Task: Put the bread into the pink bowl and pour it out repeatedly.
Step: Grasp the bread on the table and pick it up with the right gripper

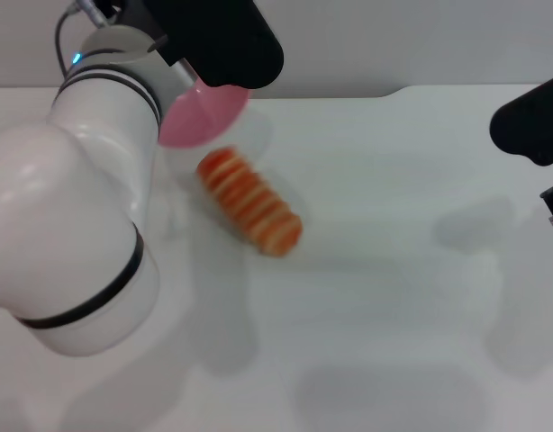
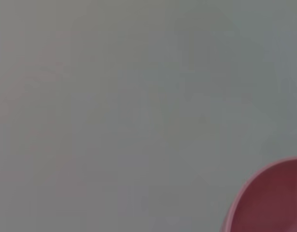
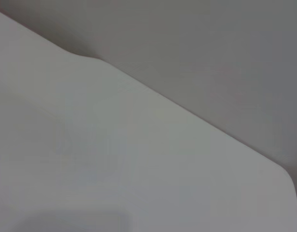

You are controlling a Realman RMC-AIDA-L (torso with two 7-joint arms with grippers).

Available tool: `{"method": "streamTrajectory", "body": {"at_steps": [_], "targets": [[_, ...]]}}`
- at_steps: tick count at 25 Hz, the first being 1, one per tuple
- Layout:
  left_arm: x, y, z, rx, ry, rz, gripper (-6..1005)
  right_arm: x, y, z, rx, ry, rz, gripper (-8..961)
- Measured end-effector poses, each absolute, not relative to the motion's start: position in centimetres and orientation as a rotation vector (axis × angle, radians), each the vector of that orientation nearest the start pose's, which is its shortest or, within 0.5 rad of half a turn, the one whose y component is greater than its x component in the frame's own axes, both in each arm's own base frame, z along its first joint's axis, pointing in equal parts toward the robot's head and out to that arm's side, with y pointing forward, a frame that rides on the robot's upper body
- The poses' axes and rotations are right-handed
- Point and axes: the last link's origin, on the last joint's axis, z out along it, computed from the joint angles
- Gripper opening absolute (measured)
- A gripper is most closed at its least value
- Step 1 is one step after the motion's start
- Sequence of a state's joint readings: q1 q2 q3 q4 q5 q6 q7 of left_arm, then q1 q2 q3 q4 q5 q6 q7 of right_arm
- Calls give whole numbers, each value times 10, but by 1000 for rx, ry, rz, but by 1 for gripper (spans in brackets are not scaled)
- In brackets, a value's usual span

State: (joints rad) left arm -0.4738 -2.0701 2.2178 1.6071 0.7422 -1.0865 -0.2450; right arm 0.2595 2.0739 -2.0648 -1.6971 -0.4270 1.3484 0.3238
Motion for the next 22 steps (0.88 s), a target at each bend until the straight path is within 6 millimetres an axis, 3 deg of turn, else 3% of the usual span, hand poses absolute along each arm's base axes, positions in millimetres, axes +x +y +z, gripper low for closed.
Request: {"method": "streamTrajectory", "body": {"at_steps": [4,9,15,17,22], "targets": [[-94,358,-5,-1681,65,396,44,199,315,8,-1706,709,-554,40],[-93,361,9,-1637,-34,345,44,198,316,7,-1710,709,-546,46],[-110,373,35,-1663,-409,249,44,179,318,3,-1754,713,-445,52],[-128,380,47,-1673,-604,226,44,163,322,-1,-1806,697,-382,55],[-148,384,59,-1656,-735,219,44,141,330,-10,-1888,675,-266,60]]}}
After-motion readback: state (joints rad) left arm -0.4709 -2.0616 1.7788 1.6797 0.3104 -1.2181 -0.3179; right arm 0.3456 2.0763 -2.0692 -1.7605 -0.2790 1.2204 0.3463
